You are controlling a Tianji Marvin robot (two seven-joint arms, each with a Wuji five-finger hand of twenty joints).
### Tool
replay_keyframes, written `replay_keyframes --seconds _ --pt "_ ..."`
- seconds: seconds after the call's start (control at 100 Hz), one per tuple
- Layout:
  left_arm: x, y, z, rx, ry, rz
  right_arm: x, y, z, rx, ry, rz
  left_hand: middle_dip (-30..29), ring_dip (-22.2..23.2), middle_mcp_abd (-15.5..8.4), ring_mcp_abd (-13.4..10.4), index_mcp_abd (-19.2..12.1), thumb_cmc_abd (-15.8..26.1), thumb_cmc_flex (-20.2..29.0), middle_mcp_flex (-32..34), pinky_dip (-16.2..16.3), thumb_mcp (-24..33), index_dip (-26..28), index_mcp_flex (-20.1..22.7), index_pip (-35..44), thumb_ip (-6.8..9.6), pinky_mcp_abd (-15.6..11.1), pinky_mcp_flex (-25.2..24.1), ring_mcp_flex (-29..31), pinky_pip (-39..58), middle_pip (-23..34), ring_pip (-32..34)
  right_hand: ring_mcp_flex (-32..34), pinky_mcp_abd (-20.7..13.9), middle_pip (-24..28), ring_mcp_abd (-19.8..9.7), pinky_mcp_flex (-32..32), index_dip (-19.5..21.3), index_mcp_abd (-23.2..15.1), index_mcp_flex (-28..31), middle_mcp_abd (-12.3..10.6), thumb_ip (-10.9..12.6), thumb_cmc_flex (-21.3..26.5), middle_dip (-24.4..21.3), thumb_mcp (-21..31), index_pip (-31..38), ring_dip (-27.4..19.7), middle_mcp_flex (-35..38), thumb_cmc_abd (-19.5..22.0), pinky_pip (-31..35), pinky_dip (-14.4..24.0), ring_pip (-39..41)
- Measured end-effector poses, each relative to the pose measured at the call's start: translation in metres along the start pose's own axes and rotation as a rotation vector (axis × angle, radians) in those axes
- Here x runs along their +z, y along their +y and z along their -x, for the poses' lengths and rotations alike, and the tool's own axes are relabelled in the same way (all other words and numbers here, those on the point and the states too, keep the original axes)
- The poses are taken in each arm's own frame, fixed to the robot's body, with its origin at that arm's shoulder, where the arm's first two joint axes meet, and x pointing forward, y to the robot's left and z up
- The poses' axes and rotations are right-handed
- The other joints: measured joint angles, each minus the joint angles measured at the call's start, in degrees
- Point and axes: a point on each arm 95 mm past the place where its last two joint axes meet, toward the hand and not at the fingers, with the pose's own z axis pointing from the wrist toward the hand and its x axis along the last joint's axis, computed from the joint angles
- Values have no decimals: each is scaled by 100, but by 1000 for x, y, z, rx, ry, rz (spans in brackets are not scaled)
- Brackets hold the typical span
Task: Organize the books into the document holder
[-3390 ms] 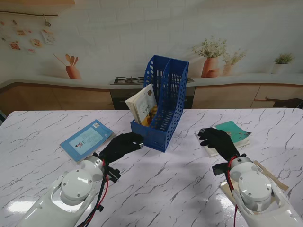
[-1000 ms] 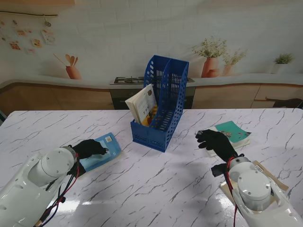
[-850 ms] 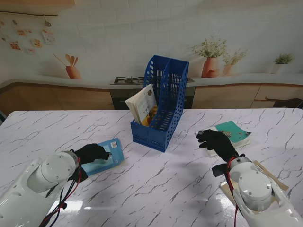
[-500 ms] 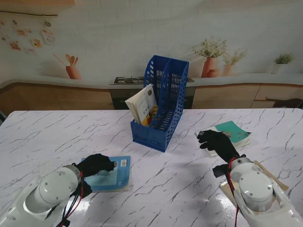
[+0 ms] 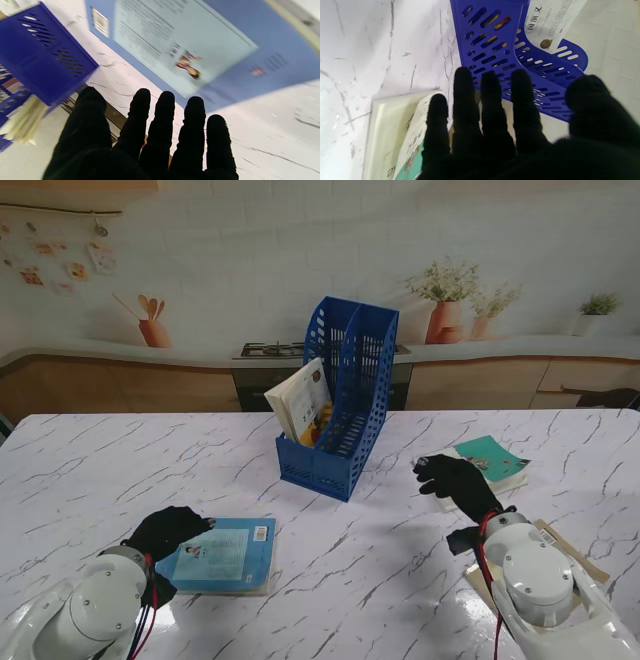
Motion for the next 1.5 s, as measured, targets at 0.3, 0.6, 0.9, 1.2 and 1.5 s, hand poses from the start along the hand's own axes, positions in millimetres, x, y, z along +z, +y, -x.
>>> replay_keyframes --seconds 0.3,0.6,0.9,1.2,1.5 --pt "3 -1 15 -3 -67 8 1 0 -1 0 1 -1 1 93 -65 -141 0 0 120 -178 -393 -67 -46 -122 -148 0 -47 -307 -301 -638 -92 -164 0 0 0 0 0 0 0 0 0 0 0 -1 -1 0 0 0 0 0 0 0" --pt "16 -7 13 -25 -58 51 0 1 -1 -1 4 3 1 418 -53 -152 1 0 167 -176 -194 -70 -46 -118 18 0 -67 -25 -301 -200 -82 293 0 0 0 0 -4 0 0 0 0 0 0 -1 0 0 0 0 0 0 0 0" --pt "37 3 7 4 52 122 -1 3 -1 1 8 7 73 775 -318 -1022 -223 -237 616 908 75 541 -247 767 955 0 -23 410 507 177 209 1457 0 0 0 0 -4 0 0 0 0 0 0 -1 -1 0 0 0 57 0 0 0" --pt "51 27 -17 31 200 186 -1 4 -1 2 10 5 -23 875 -397 -1061 -276 -448 498 1268 93 1368 -435 1127 984 0 -428 445 968 201 277 1716 0 0 0 0 -4 0 0 0 0 0 92 -1 -83 -1 0 0 59 0 0 0" --pt "72 51 -48 11 330 302 -2 6 1 6 7 2 -50 875 -408 -1006 -277 -511 440 1486 313 1671 -436 1208 999 0 -513 596 1369 597 277 1878 0 0 0 0 -4 0 0 0 0 0 93 -1 -129 -1 0 -1 59 0 0 0"
